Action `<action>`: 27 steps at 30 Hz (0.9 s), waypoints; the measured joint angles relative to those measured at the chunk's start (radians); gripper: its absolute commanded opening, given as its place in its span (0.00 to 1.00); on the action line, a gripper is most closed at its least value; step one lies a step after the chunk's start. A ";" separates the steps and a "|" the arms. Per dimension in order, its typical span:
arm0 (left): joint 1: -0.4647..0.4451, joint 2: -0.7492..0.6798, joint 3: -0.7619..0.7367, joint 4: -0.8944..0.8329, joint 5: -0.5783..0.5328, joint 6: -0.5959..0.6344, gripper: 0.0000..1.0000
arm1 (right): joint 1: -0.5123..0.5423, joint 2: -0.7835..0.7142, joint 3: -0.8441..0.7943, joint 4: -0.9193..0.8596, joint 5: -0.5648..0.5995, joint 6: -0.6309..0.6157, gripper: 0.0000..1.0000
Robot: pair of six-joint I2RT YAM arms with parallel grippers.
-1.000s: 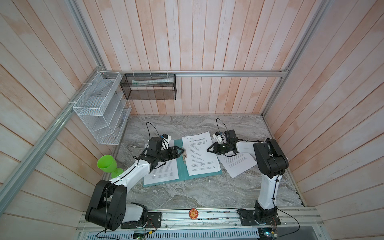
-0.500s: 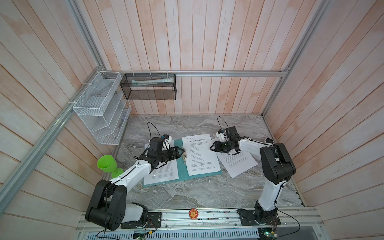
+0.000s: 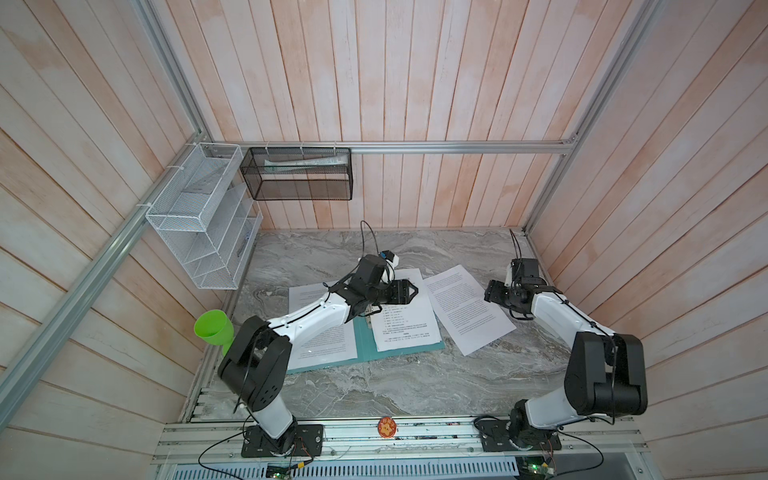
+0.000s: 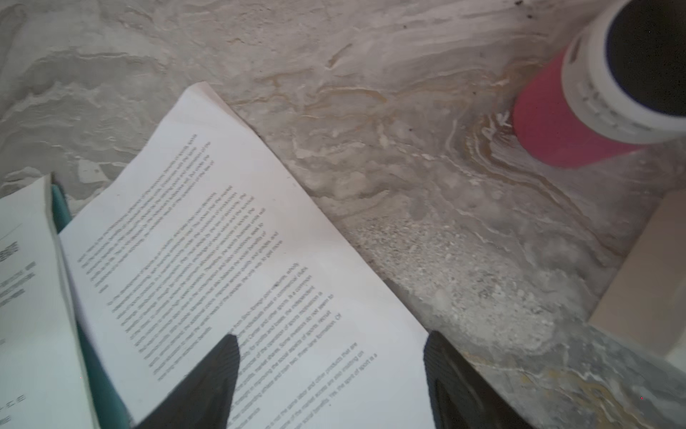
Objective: Put the files into the folder
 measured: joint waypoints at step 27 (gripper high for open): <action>-0.066 0.499 0.436 0.023 0.116 -0.013 0.74 | -0.138 0.072 -0.124 0.104 0.058 0.028 0.88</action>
